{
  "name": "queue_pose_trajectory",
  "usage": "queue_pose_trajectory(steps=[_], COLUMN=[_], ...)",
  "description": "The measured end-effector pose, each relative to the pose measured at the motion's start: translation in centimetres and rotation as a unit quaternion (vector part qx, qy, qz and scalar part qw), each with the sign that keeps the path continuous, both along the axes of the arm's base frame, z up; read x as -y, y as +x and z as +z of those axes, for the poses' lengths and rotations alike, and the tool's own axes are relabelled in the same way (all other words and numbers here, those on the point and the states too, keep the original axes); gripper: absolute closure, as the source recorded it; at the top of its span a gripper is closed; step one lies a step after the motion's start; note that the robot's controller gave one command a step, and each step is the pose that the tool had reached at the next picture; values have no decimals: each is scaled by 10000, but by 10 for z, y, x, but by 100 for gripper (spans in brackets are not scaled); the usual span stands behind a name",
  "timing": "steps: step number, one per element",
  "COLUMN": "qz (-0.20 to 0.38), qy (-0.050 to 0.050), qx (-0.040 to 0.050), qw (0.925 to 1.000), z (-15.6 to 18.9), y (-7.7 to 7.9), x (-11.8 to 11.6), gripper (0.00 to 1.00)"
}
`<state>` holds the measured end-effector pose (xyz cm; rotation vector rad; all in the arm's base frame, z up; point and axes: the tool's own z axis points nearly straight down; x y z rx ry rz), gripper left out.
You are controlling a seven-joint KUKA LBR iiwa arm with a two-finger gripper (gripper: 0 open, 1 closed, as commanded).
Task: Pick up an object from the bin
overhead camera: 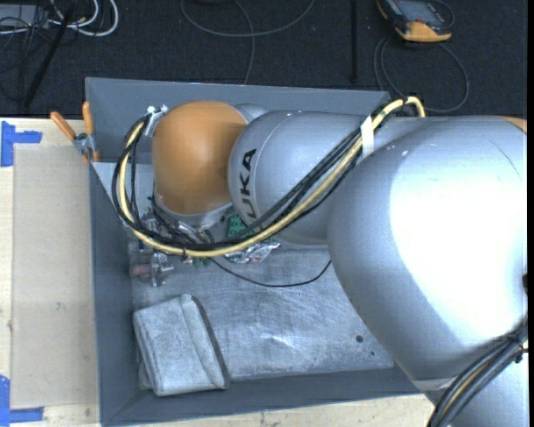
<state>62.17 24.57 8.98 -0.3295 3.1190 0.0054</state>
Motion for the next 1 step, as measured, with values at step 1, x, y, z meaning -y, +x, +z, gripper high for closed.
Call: queue_pose_trajectory(steps=[1], qz=[1432], qy=[-12], qx=[21], qw=[9897], z=[153], y=[-22], x=[2], gripper=[100])
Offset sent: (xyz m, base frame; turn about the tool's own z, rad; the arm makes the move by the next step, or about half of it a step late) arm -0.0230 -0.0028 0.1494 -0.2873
